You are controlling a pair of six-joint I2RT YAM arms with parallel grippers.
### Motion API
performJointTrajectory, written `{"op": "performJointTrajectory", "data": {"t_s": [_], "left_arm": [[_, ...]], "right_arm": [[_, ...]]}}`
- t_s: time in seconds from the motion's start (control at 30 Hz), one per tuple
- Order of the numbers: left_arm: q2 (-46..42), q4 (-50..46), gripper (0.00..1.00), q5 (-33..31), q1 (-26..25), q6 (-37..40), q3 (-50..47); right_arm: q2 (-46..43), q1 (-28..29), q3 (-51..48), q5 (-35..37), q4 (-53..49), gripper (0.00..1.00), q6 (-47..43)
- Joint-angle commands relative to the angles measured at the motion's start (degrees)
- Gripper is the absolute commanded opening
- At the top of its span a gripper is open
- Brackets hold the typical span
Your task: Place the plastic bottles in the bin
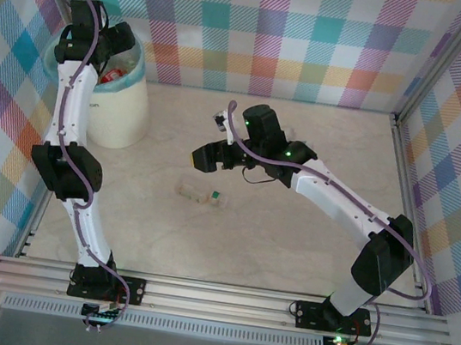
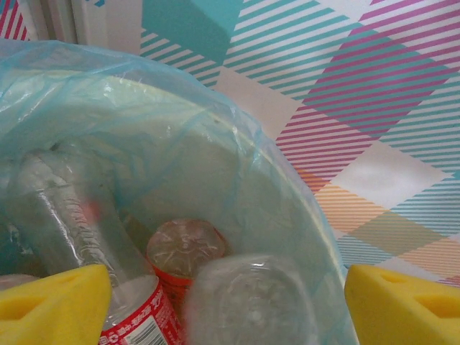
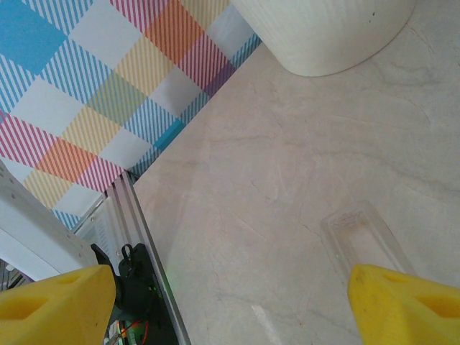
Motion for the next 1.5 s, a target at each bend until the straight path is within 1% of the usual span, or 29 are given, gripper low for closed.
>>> {"op": "performJointTrajectory", "data": {"t_s": [0.0,0.2,0.43,0.63,0.7,0.8,0.97,1.1,1.23,1.33,1.47], "left_arm": [[-1.7,1.5,0.85,0.1,0.8,-0.1,0.9],[-2.0,1.2,0.8,1.5,0.8,-0.1,0.9],[-3.3,0.8,0.78,2.2,0.8,-0.2,0.9],[-8.1,-1.4,0.77,3.3,0.3,-0.5,0.6],[-11.1,-1.7,0.77,3.2,-0.2,-0.3,-1.6],[-17.6,0.2,0.77,3.5,-1.6,0.5,-8.2],[-28.2,1.1,0.78,3.6,-6.3,2.6,-20.0],[-37.4,1.2,0.78,5.6,-10.7,3.5,-33.0],[-45.8,1.3,0.79,8.5,-14.3,3.2,-45.8],[-50.5,1.0,0.79,9.1,-15.4,2.0,-53.9],[-55.3,-0.9,0.79,9.2,-15.8,0.7,-60.3]], "right_arm": [[-1.0,0.5,-0.1,-0.3,-0.3,0.84,-0.7],[-0.9,0.5,0.1,-0.4,-0.3,0.84,-0.4],[-0.6,0.6,0.8,0.2,-2.5,0.84,-1.6],[-0.3,0.6,0.3,3.2,-7.5,0.84,-10.3],[-0.2,0.6,-1.2,4.6,-8.6,0.85,-13.6],[0.5,0.6,-3.7,5.9,-9.2,0.85,-17.6],[3.6,1.3,-5.5,6.7,-7.9,0.86,-21.5],[8.0,2.0,-4.9,7.3,-6.4,0.87,-23.5],[13.0,3.1,-2.3,10.1,-6.6,0.87,-26.5],[16.5,3.5,-0.3,11.3,-6.8,0.88,-27.9],[20.1,4.0,1.9,14.3,-7.8,0.9,-29.2]]}}
